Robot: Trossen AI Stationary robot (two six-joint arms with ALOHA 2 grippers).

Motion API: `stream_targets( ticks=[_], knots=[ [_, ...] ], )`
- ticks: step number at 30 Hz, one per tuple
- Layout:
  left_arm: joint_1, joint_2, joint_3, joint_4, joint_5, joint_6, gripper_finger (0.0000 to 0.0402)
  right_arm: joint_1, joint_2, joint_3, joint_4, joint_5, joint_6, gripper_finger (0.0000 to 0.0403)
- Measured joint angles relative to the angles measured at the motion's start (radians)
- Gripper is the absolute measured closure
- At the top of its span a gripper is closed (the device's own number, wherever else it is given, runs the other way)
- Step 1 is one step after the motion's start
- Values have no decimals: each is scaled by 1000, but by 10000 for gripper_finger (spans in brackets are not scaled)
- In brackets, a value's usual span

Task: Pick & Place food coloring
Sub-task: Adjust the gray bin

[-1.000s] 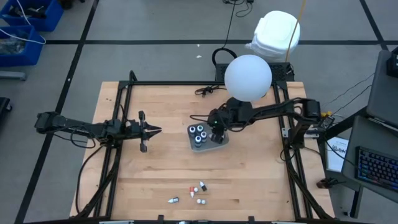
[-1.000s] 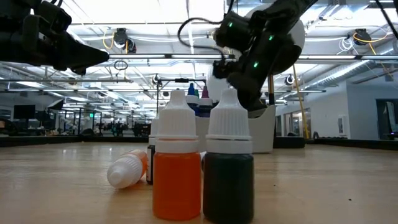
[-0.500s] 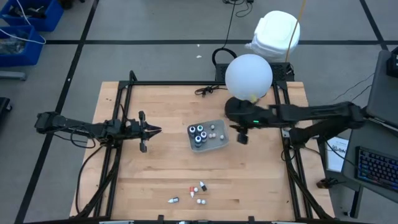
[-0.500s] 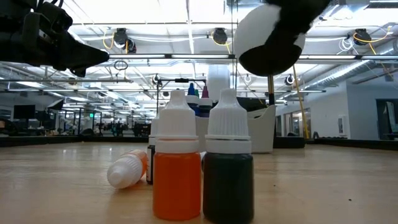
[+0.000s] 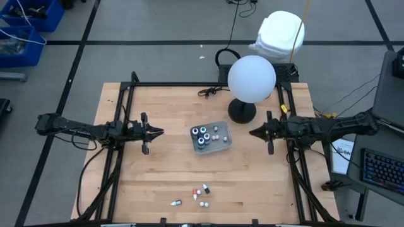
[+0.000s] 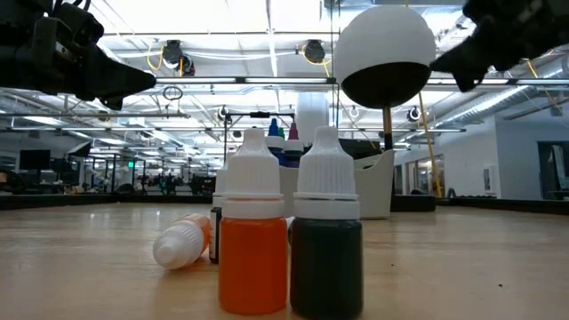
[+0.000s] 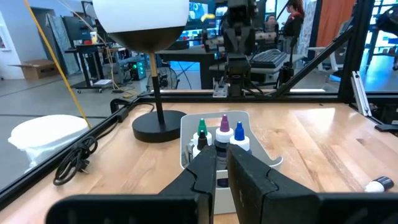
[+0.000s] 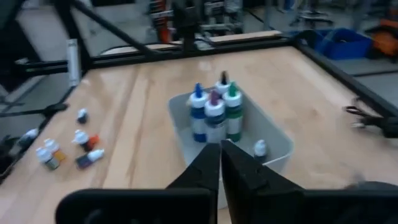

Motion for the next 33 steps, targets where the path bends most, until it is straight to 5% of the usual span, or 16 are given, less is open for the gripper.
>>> stream_targets(
  ticks=[21, 27, 33],
  knots=[
    [0, 0, 0, -12, 6, -52, 355, 4, -133, -402, 488, 32, -108, 402],
    [-4, 41, 0, -86, 35, -138, 380, 4, -76, -402, 422, 32, -29, 402],
    [-53, 216, 0, -21, -8, -240, 395, 4, 55, -403, 486, 32, 15, 402]
  ],
)
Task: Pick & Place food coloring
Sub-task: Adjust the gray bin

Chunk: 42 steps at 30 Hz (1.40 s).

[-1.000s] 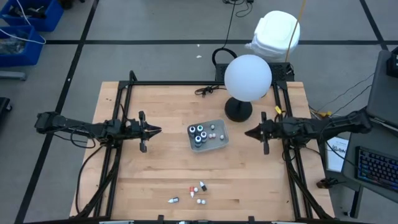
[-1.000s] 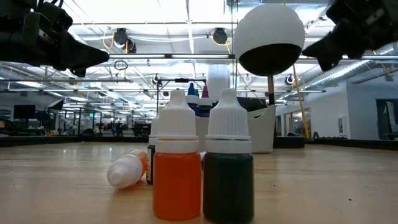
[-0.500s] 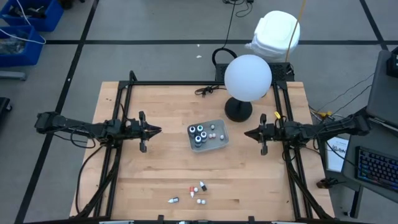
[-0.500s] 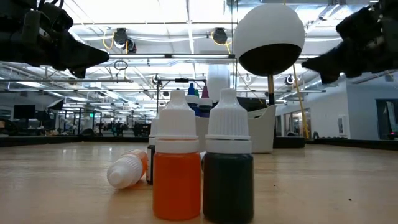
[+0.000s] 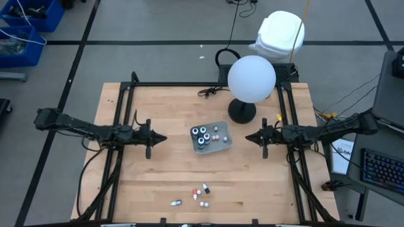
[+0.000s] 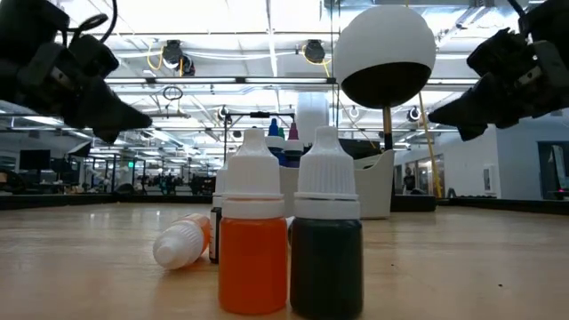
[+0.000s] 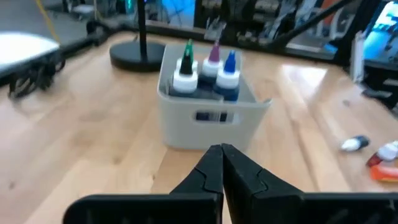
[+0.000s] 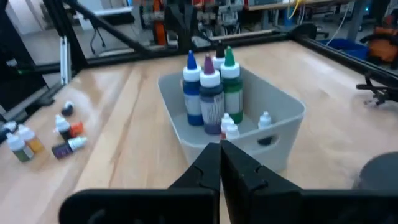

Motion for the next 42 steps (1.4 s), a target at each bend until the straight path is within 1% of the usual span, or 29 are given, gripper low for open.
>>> stream_targets(
  ticks=[2, 4, 6, 9, 12, 14, 19, 21, 24, 26, 28, 30, 34, 36, 40, 42],
  knots=[
    [-23, 77, 0, 47, -33, -16, 398, 0, 51, 13, 28, 5, 7, 402],
    [-43, 154, 0, 120, -54, -20, 397, 0, 109, 41, 29, 38, 18, 402],
    [-58, 229, 0, 195, -62, -19, 395, 0, 176, 61, 16, 83, 29, 403],
    [-66, 325, 0, 318, -64, -8, 398, 0, 285, 109, 26, 111, 52, 403],
    [-66, 404, 24, 349, -71, -8, 396, 3, 387, 161, -6, 135, 98, 403],
    [-66, 456, 69, 318, -88, -8, 396, 14, 443, 209, -64, 170, 128, 403],
    [-66, 591, 228, 146, -98, -7, 394, 65, 553, 331, -221, 265, 188, 403],
    [-66, 630, 281, 96, -98, -3, 386, 82, 582, 357, -239, 295, 207, 403],
    [-66, 676, 342, 35, -98, -31, 381, 88, 616, 365, -239, 293, 230, 403],
    [-66, 705, 373, 21, -98, -46, 385, 88, 637, 365, -244, 309, 252, 403],
    [-66, 733, 393, 15, -98, -61, 393, 88, 664, 365, -237, 359, 282, 403],
    [-66, 762, 413, 15, -98, -60, 397, 86, 693, 365, -234, 382, 290, 403],
    [-55, 793, 435, 2, -98, -57, 385, 72, 739, 365, -170, 392, 271, 403],
    [-44, 801, 449, -32, -98, -69, 379, 71, 763, 365, -112, 390, 252, 403],
    [-16, 809, 459, -77, -117, -108, 378, 69, 819, 365, 21, 345, 208, 403],
    [-3, 808, 459, -78, -121, -117, 383, 69, 850, 366, 68, 341, 185, 403]
  ],
)
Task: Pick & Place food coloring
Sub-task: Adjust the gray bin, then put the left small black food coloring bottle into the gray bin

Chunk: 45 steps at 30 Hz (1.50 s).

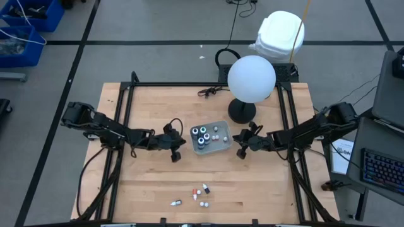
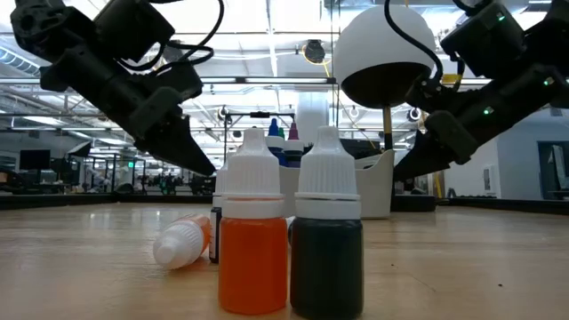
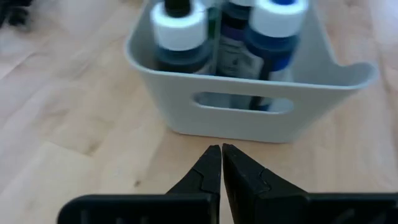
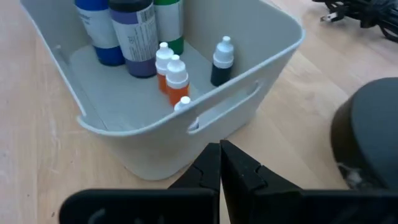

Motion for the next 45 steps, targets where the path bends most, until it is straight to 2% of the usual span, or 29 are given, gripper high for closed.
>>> stream_targets(
  ticks=[5, 9, 15, 20, 26, 31, 36, 40, 42, 45],
  knots=[
    [17, 0, 0, -3, -9, 2, 397, -14, 42, 0, 29, -3, 4, 403],
    [44, 13, 0, 1, -48, 22, 383, -15, 71, 0, 60, -6, 17, 403],
    [91, 41, -1, 40, -40, 54, 382, -20, 127, 3, 149, -56, 3, 403],
    [112, 68, -2, 73, 10, 58, 397, -11, 160, 36, 149, -85, 3, 403],
    [116, 93, 0, 101, 10, 57, 377, -4, 159, 51, 143, -85, -6, 403],
    [116, 100, 0, 95, 8, 66, 380, -4, 158, 51, 102, -108, -2, 403],
    [108, 79, 0, 61, 6, 122, 397, -4, 80, 51, -94, -143, 1, 403],
    [87, 39, -1, -6, 7, 138, 386, -2, -60, 51, -222, -202, -19, 403],
    [75, 15, -1, -14, 7, 137, 378, 3, -144, 50, -253, -252, -106, 403],
    [55, -28, -1, -37, 6, 138, 375, 5, -263, 50, -263, -403, -271, 403]
  ],
)
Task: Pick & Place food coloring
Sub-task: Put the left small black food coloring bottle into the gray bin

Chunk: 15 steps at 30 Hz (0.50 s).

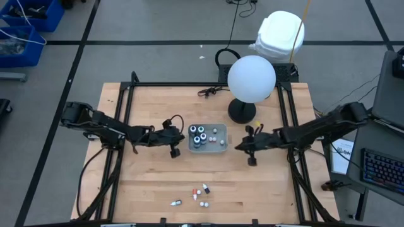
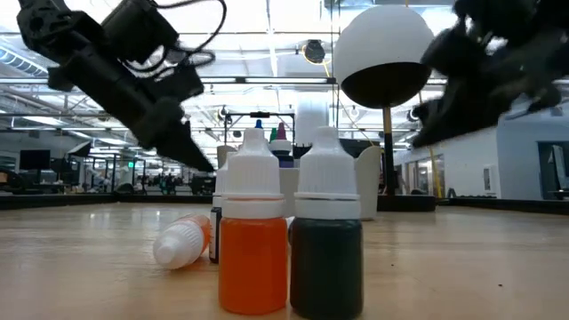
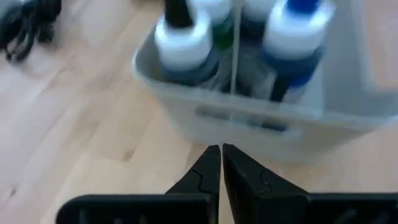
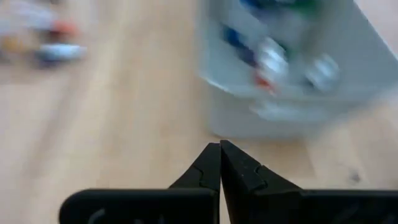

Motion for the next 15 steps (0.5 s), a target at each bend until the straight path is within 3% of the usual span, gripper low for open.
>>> stream_targets(
  ticks=[5, 9, 15],
  knots=[
    [-39, -48, 1, 7, 1, 1, 394, -12, -188, -8, 2, -125, -67, 403],
    [-69, -67, 1, 4, 1, 3, 394, 6, -319, -81, 48, -133, -72, 403],
    [-104, -69, 1, 37, 2, 67, 375, 24, -490, -284, 299, -120, -77, 403]
  ],
)
